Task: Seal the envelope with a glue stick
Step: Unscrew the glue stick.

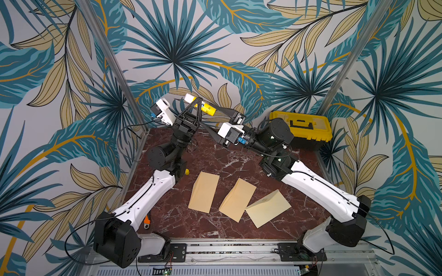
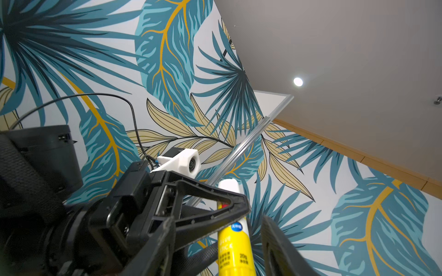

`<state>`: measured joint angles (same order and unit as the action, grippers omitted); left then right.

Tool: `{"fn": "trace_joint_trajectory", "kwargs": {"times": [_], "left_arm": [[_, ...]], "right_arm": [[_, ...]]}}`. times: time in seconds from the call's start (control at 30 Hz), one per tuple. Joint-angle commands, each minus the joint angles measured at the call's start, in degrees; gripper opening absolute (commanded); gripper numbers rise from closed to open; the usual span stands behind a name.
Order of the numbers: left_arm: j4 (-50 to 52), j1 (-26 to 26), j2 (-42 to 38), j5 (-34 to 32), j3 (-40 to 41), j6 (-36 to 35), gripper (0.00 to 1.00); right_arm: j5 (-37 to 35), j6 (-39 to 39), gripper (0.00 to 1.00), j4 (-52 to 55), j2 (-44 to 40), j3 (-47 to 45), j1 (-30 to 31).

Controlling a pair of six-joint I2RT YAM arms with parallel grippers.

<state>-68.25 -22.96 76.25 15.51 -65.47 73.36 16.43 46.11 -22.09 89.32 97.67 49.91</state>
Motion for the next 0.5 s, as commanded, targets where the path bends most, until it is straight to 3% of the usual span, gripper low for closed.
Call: {"fn": "trace_joint_trajectory", "kwargs": {"times": [0.0,0.47], "left_arm": [[-0.34,-0.16,-1.26,-0.28,0.43,0.46,0.0],[0.66,-0.68,-1.55,-0.52,-0.03,0.41,0.0]], "right_arm": [[-3.83,4.77,0.56,2.42,0.68,0.78,0.36],[-6.92,8.81,0.46,4.57,1.81,3.08,0.58]]}}
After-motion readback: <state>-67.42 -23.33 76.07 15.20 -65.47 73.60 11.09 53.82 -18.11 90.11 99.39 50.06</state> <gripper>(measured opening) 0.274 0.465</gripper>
